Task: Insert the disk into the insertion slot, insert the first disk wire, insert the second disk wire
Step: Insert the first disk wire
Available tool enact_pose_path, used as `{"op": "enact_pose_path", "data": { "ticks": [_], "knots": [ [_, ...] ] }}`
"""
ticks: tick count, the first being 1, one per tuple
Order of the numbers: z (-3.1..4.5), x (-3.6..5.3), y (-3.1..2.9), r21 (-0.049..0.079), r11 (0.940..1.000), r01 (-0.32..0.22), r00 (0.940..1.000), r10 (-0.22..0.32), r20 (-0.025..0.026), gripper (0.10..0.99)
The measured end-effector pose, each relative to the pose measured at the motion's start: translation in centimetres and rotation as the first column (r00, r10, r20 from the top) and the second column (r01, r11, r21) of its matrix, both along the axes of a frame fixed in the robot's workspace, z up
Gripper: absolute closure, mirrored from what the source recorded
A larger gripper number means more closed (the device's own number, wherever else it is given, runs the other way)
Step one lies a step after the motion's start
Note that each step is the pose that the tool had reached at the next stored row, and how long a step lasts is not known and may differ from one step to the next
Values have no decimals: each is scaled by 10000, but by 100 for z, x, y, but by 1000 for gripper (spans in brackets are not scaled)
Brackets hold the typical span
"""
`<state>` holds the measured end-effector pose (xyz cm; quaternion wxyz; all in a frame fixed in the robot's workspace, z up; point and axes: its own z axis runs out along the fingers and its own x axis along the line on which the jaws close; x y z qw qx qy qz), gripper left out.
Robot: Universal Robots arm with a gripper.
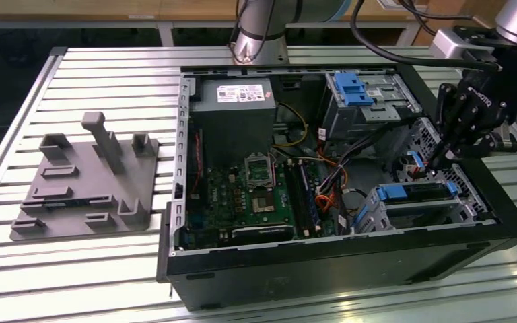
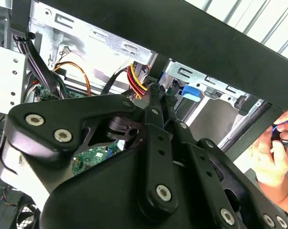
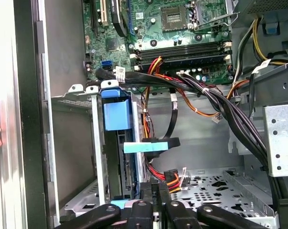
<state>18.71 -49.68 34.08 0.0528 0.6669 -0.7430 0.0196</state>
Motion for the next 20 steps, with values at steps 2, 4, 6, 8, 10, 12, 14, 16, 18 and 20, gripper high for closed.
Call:
{"op": "enact_pose_path", "data": {
  "ticks": [2, 4, 6, 8, 10, 12, 14, 16, 18, 20],
  "knots": [
    [-1, -4, 1, -9, 10000, 1, 10000, -1, 0, 918],
    [0, -13, 1, -64, 10000, 1, 10000, -1, 0, 918],
    [0, -36, 1, -108, 9999, 1, 10000, -1, 0, 918],
    [1, -71, 1, -148, 9999, -12, 10000, 12, 9, 918],
    [1, -100, 1, -170, 9998, -48, 10000, 48, 28, 918],
    [0, -108, 1, -170, 9997, -149, 9999, 150, 44, 918],
    [1, -108, 1, -171, 9992, -364, 9993, 365, 51, 918],
    [1, -108, 1, -170, 9980, -602, 9982, 603, 67, 918],
    [1, -109, 1, -156, 9972, -728, 9973, 730, 117, 918],
    [1, -109, 1, -105, 9968, -790, 9967, 792, 194, 918]
  ]
}}
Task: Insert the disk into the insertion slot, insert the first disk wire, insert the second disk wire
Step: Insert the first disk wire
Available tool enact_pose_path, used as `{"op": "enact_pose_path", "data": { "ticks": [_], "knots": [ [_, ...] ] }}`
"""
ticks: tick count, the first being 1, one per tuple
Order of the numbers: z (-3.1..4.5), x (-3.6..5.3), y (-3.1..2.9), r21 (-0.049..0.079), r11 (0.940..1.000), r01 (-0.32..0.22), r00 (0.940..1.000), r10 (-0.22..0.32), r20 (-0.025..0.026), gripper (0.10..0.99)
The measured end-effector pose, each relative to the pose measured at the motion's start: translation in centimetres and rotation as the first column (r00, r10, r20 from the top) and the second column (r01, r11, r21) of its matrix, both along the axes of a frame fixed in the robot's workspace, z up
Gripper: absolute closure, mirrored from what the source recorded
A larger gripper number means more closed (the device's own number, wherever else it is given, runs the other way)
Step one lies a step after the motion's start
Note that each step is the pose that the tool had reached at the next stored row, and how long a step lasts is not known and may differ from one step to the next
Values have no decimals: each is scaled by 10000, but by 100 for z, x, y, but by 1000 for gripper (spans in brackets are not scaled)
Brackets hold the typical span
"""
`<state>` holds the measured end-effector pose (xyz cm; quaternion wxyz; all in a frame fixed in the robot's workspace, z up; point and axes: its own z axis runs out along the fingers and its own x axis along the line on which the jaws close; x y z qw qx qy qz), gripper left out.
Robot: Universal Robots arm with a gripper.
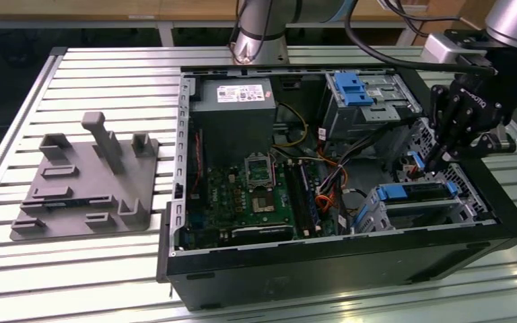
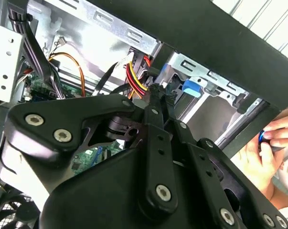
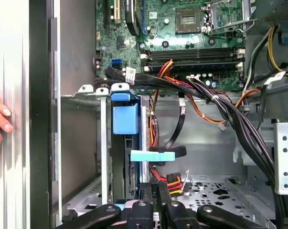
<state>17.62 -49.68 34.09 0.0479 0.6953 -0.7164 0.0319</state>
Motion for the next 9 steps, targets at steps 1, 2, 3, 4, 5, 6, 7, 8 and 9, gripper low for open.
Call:
{"op": "enact_pose_path", "data": {
  "ticks": [1, 2, 3, 4, 5, 6, 7, 8, 9],
  "knots": [
    [1, -2, -2, 34, 10000, -19, 10000, 19, 38, 918],
    [0, -7, -10, 73, 10000, -24, 10000, 23, 71, 918],
    [0, -18, -25, 105, 9999, -24, 10000, 23, 94, 918],
    [0, -27, -42, 131, 9999, -24, 9999, 22, 102, 918],
    [0, -36, -59, 151, 9999, -24, 9999, 22, 104, 918],
    [-1, -45, -75, 177, 9998, -24, 9999, 22, 106, 918],
    [-2, -54, -90, 218, 9998, -24, 9999, 21, 108, 918],
    [-2, -64, -103, 274, 9996, -24, 9999, 21, 111, 918],
    [-2, -73, -116, 345, 9994, -24, 9999, 20, 114, 918]
  ]
}}
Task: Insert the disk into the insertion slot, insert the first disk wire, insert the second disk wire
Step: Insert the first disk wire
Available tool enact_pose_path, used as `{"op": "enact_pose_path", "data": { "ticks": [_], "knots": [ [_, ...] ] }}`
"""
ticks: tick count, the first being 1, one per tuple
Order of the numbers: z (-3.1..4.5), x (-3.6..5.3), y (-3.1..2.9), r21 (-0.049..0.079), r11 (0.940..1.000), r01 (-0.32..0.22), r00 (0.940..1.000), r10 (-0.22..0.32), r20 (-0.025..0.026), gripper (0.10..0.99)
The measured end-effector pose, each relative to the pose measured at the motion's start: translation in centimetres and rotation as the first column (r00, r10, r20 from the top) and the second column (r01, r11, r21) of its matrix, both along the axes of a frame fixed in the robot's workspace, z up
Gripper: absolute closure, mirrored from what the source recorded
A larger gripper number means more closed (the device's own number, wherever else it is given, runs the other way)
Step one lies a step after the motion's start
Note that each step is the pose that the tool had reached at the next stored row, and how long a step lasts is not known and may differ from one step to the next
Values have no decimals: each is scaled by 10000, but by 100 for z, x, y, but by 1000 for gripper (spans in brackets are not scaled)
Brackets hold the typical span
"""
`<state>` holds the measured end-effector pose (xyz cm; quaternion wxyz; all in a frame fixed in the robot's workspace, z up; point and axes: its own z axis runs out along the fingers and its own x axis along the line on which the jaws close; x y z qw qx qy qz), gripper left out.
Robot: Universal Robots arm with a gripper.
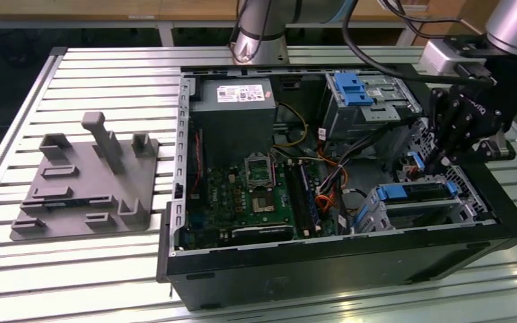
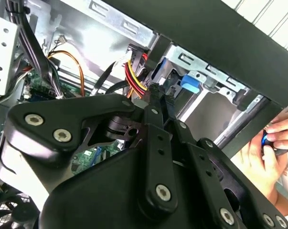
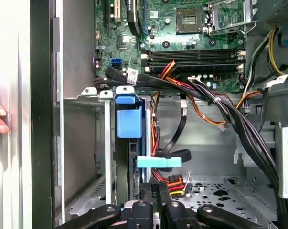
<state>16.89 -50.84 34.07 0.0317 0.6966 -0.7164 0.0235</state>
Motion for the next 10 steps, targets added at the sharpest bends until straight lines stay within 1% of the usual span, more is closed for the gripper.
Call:
{"op": "enact_pose_path", "data": {
  "ticks": [1, 3, 4, 6, 7, 8, 10],
  "knots": [
    [0, -8, -11, 96, 10000, -1, 10000, 1, 4, 918],
    [0, -19, -31, 370, 9993, 0, 10000, 0, 17, 918],
    [0, -22, -42, 474, 9989, 0, 10000, -1, 22, 918],
    [0, -21, -55, 543, 9985, -3, 10000, 2, 22, 918],
    [1, -21, -61, 613, 9981, -3, 10000, 1, 25, 918],
    [0, -22, -66, 734, 9973, -4, 10000, 1, 32, 918],
    [0, -22, -77, 1044, 9945, -6, 10000, 1, 53, 918]
  ]
}}
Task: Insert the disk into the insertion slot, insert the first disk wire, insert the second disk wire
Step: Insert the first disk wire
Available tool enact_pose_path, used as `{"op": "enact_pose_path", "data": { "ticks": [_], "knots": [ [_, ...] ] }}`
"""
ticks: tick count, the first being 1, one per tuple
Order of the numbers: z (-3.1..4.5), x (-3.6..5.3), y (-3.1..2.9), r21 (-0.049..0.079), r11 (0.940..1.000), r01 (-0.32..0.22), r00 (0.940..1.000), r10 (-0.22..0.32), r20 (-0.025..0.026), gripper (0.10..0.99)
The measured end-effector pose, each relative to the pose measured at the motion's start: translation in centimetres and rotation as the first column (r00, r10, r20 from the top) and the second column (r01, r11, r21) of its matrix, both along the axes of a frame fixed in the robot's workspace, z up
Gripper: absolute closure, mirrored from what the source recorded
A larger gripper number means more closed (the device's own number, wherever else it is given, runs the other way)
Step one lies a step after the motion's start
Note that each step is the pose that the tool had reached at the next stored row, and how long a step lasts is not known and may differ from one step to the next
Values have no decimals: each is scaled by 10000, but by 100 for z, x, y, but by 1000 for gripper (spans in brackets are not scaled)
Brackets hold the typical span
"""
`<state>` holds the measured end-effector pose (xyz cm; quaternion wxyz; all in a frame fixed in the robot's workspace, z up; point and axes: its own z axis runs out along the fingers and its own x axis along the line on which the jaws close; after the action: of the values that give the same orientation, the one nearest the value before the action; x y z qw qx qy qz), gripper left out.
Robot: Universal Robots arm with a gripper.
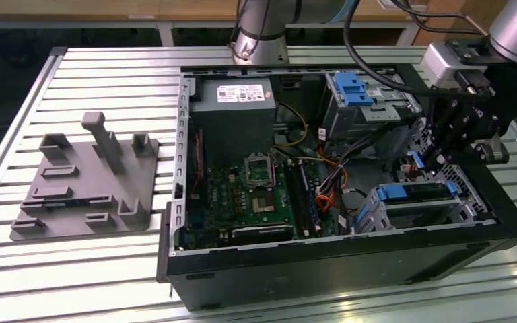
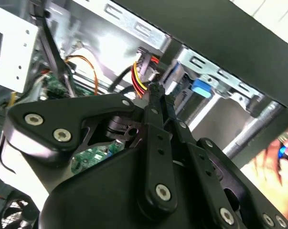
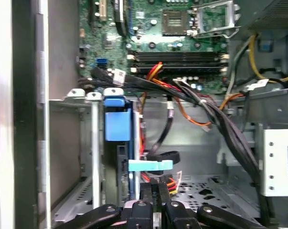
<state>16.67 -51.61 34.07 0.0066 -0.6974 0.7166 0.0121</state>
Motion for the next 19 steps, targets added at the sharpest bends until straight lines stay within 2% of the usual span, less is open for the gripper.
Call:
{"op": "enact_pose_path", "data": {
  "ticks": [1, 2, 15, 19],
  "knots": [
    [0, 0, -8, 127, 9999, 0, 10000, 0, 6, 918],
    [0, 0, -14, 159, 9999, 0, 10000, 0, 6, 918],
    [0, 0, -26, 196, 9998, 0, 10000, 0, 7, 918],
    [0, 0, -44, 300, 9995, -1, 10000, 0, 6, 918]
  ]
}}
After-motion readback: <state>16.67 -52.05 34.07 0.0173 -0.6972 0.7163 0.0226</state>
